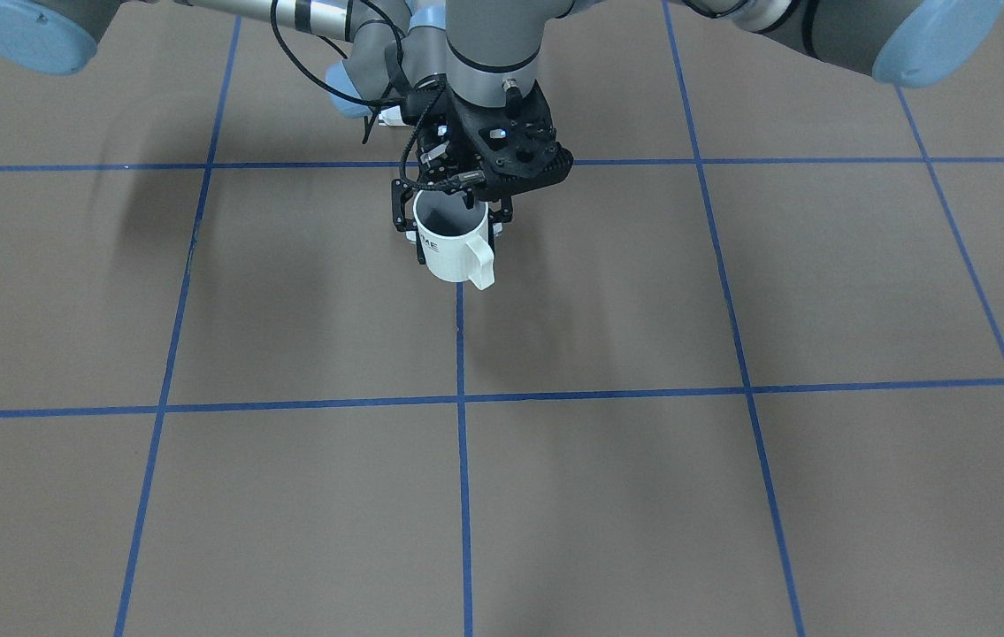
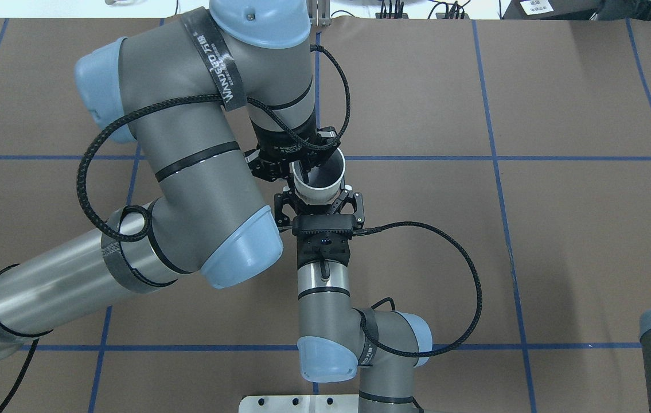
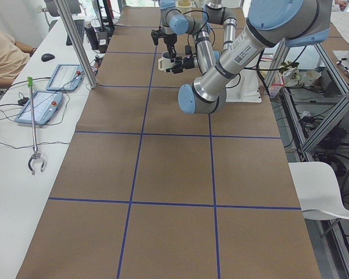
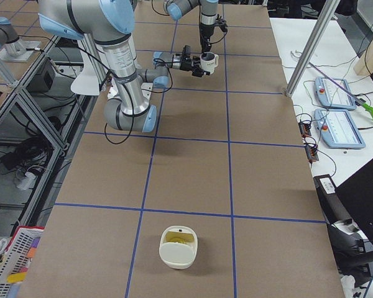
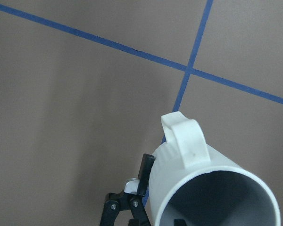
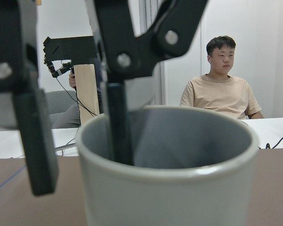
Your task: Left arm hands cup to right arm to dump lemon
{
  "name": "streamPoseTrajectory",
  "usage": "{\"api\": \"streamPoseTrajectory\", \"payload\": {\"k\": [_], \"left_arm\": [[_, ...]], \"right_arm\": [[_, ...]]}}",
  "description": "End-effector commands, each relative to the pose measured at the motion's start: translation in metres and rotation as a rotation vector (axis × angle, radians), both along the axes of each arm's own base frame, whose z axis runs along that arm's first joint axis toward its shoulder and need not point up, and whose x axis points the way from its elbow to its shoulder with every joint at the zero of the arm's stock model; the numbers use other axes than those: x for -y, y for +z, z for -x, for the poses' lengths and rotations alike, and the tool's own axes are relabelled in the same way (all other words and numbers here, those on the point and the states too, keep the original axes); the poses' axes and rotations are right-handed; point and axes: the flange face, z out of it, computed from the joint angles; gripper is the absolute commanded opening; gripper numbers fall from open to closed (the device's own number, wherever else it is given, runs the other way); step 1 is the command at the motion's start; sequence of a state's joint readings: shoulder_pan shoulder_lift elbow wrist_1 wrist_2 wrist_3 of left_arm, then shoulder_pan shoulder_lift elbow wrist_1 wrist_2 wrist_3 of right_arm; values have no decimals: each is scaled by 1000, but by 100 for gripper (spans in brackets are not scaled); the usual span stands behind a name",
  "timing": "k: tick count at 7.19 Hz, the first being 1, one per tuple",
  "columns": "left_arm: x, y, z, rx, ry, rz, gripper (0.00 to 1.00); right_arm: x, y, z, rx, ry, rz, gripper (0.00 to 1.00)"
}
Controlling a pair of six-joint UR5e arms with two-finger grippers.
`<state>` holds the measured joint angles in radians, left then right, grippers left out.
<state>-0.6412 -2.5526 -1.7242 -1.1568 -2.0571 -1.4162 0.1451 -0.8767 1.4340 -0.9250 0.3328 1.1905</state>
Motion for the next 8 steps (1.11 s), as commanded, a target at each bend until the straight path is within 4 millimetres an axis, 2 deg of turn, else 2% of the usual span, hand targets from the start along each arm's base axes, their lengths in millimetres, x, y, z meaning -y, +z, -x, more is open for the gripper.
{"api": "streamPoseTrajectory", "payload": {"k": [1, 2, 3, 6, 7, 8], "left_arm": [[-1, -1, 1, -3, 0, 0, 0], [-1, -2, 1, -5, 1, 0, 0], [-3, -5, 3, -10, 2, -3, 0], [-5, -11, 7, -23, 1, -12, 0], [-5, -17, 18, -35, -8, -21, 0], [-8, -29, 40, -73, -27, -51, 0]], "right_arm": [[1, -1, -1, -1, 2, 0, 25], [1, -1, -1, 1, 1, 0, 54], [1, -1, 0, 1, -2, 1, 100], [0, 14, 0, -23, -5, 5, 100], [-3, 34, 0, -53, -15, 12, 100], [-5, 37, 2, -62, -22, 13, 100]]}}
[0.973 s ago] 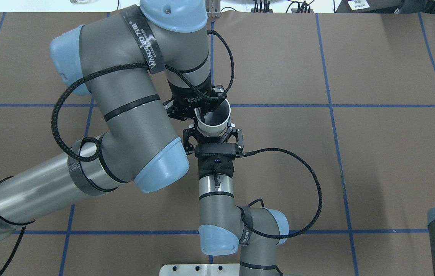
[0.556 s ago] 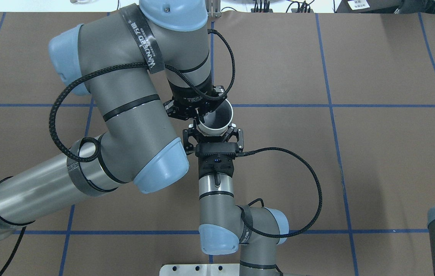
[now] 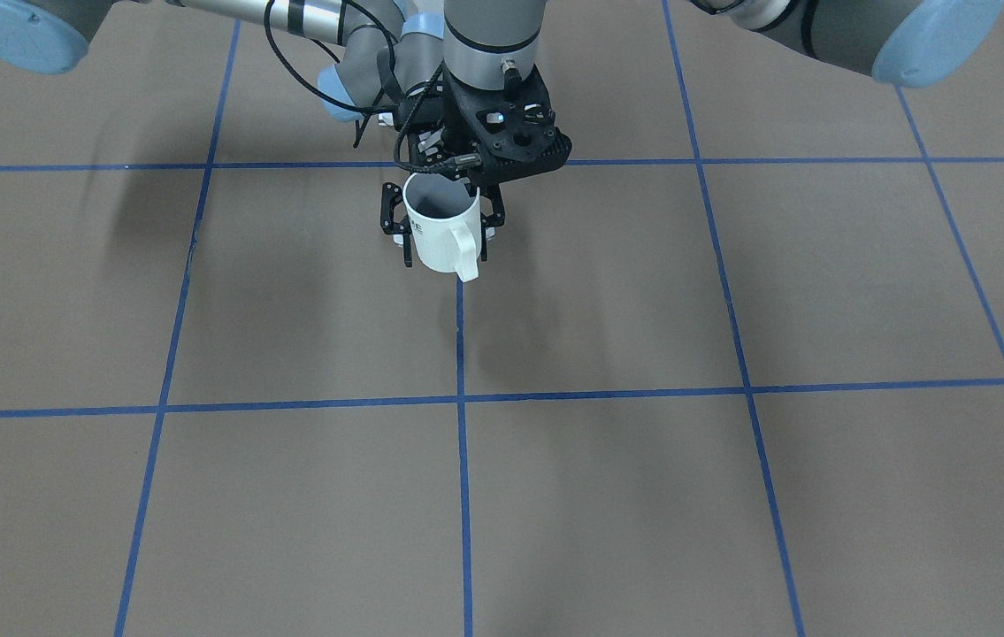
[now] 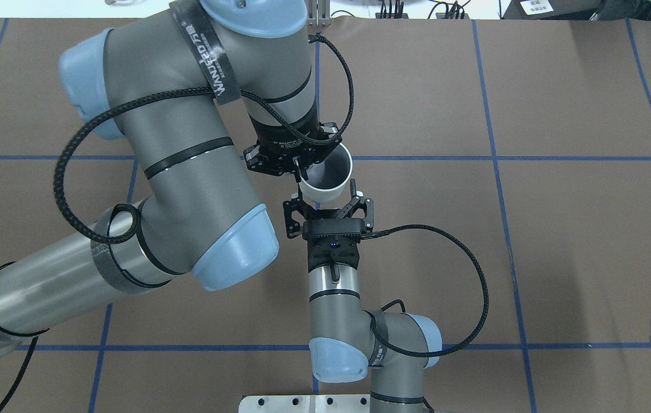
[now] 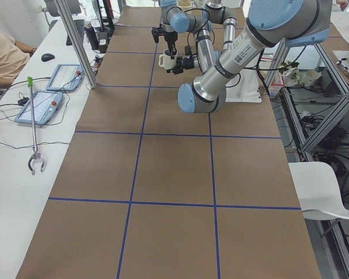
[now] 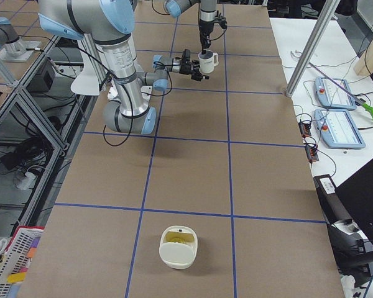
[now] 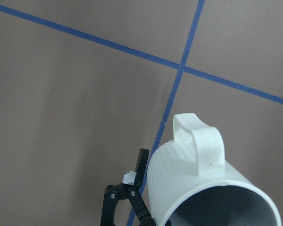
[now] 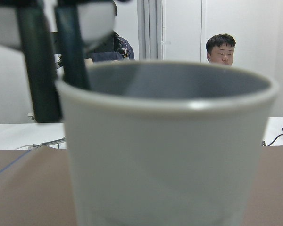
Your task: Left arm hands cup to right arm to dump lemon
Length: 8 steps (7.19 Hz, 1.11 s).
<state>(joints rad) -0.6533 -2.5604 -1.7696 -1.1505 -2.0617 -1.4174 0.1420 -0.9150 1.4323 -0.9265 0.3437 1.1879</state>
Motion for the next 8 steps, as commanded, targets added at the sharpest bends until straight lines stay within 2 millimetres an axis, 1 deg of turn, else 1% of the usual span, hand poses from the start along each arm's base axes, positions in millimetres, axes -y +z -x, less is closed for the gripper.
{"api": "streamPoseTrajectory", "payload": {"k": [1, 2, 3, 4, 5, 6, 7, 8], "left_arm": [[1, -18, 53, -62, -53, -53, 0], [4, 2, 67, -43, -63, -49, 0], [4, 29, 82, -24, -24, -107, 0], [-3, 62, 94, -1, 18, -146, 0], [-4, 95, 107, 29, 59, -184, 0], [-2, 136, 132, 70, 100, -227, 0], [5, 177, 161, 111, 132, -268, 0], [9, 221, 184, 129, 177, -287, 0]], "right_arm": [[-4, 13, 3, -24, -43, 16, 100], [1, 28, -3, -30, -73, 35, 100], [13, 32, -32, 15, -147, 56, 100], [24, 48, -65, -15, -239, 71, 100], [42, 60, -93, -36, -296, 90, 100], [67, 74, -126, -47, -371, 128, 100], [93, 96, -173, -112, -458, 154, 100], [118, 111, -231, -142, -544, 182, 100]]}}
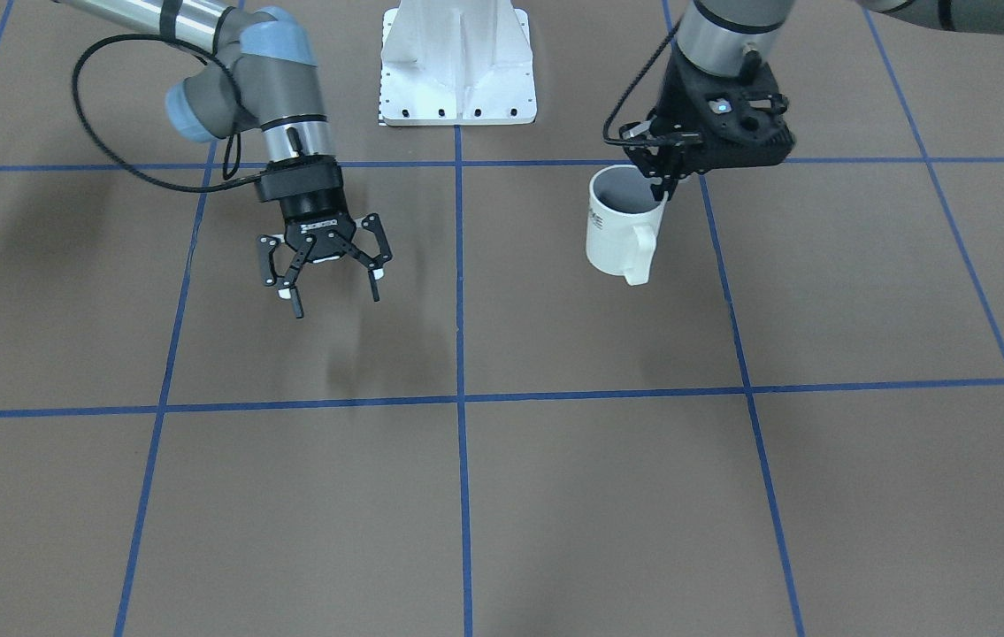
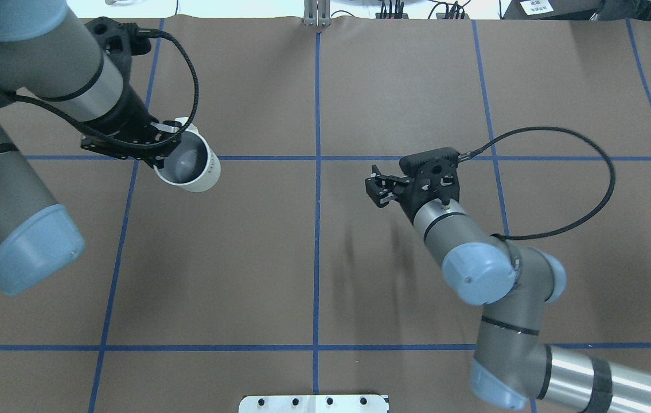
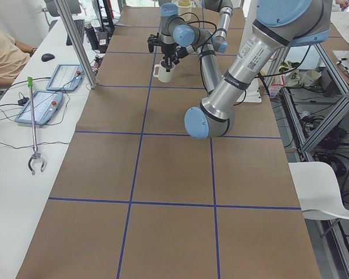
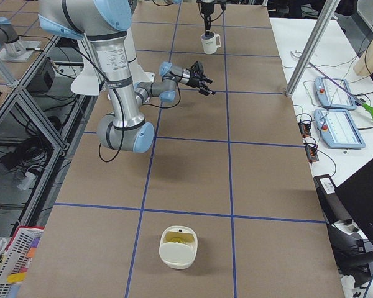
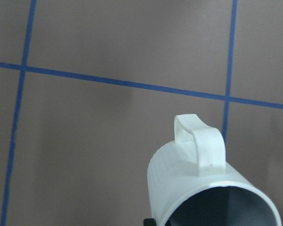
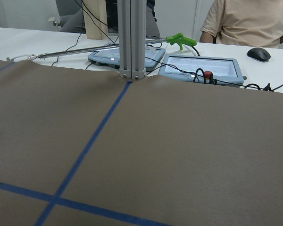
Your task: Left arm hands cup to right arm to dump lemon
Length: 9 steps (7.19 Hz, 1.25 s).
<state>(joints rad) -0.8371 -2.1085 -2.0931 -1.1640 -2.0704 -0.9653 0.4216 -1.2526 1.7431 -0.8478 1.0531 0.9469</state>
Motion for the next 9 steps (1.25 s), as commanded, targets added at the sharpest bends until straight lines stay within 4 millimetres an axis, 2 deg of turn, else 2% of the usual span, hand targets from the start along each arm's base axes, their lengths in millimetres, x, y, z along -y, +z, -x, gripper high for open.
{"api": "streamPoseTrajectory", "payload": {"k": [1, 2, 3, 4, 5, 6, 7, 8, 9], "left_arm": [[10, 105, 75, 20, 99, -64, 0], [15, 150, 111, 0, 141, -87, 0], [18, 186, 125, 28, 181, -90, 0], [26, 232, 140, 54, 221, -89, 0], [50, 271, 167, 67, 226, -131, 0], [58, 300, 171, 86, 269, -131, 0], [62, 323, 168, 97, 278, -89, 0], [63, 335, 168, 102, 280, -62, 0], [63, 335, 161, 84, 282, -38, 0]], "right_arm": [[51, 44, -144, -65, -230, 68, 100], [68, 73, -218, -101, -336, 96, 100], [75, 105, -290, -130, -383, 128, 100], [70, 141, -355, -157, -416, 158, 100], [63, 174, -416, -182, -456, 204, 100], [53, 198, -466, -189, -500, 249, 100], [42, 217, -486, -204, -539, 277, 100], [38, 226, -486, -216, -561, 299, 100], [36, 228, -487, -216, -563, 302, 100]]}}
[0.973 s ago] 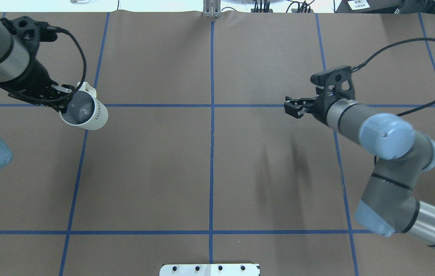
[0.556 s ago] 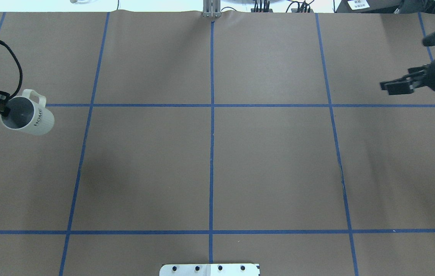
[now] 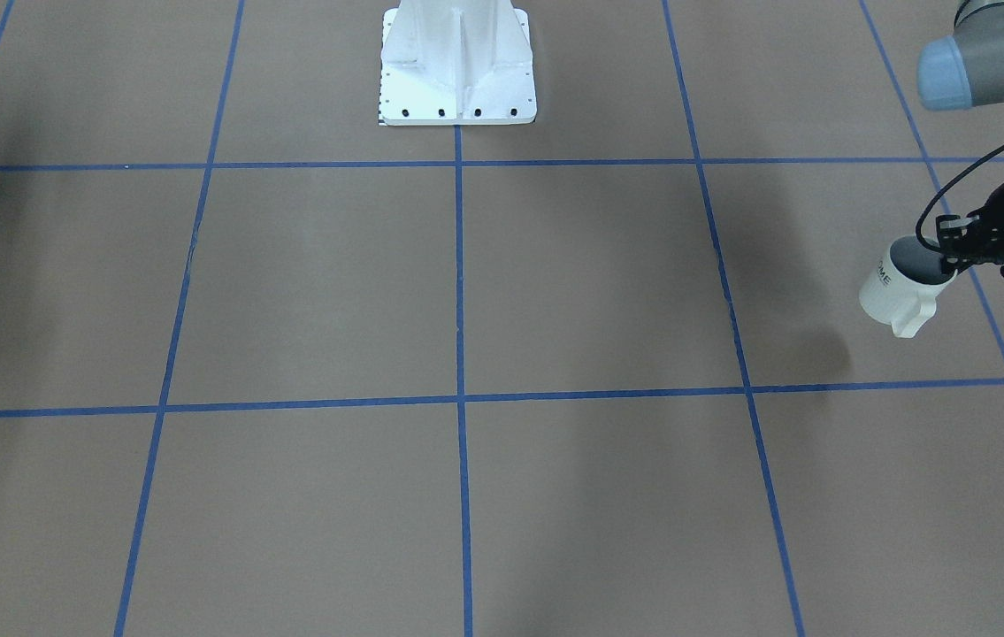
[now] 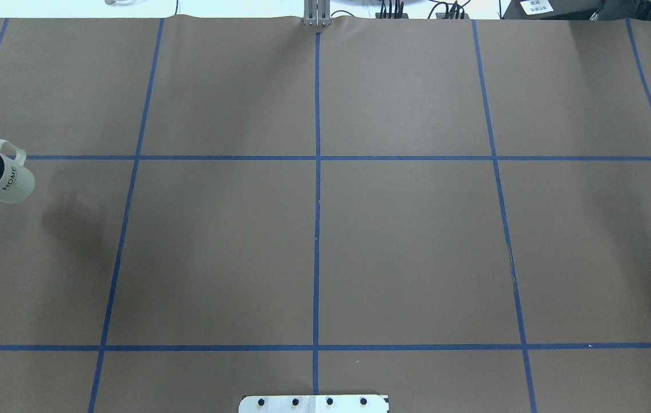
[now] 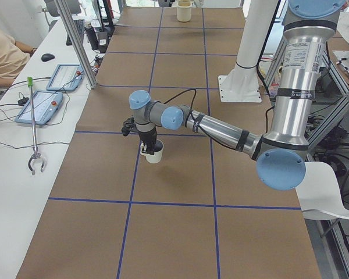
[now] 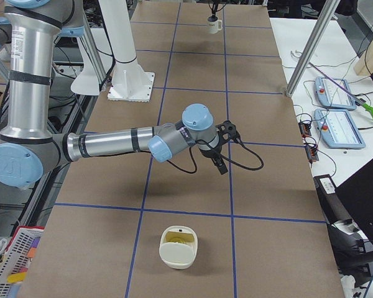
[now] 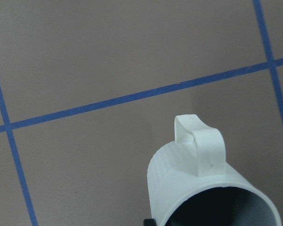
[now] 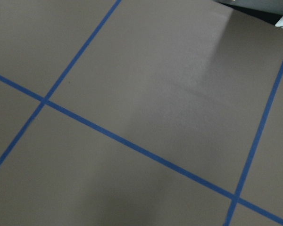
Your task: Left arm hands cup to right arm to dump lemon
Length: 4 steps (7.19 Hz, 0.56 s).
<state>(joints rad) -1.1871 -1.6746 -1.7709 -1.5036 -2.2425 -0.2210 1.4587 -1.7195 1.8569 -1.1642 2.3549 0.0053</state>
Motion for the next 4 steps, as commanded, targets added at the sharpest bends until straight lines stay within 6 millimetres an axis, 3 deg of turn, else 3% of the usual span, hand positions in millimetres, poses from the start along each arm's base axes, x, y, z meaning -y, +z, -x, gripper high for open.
{"api": "streamPoseTrajectory", "payload": {"k": [1, 4], "left_arm": [[1, 11, -12, -78, 22, 85, 0], [-1, 30, -15, -92, 29, 128, 0]], "right_arm": [[-8, 10, -6, -4, -14, 21, 100], [-5, 9, -3, -4, -19, 22, 100]]}}
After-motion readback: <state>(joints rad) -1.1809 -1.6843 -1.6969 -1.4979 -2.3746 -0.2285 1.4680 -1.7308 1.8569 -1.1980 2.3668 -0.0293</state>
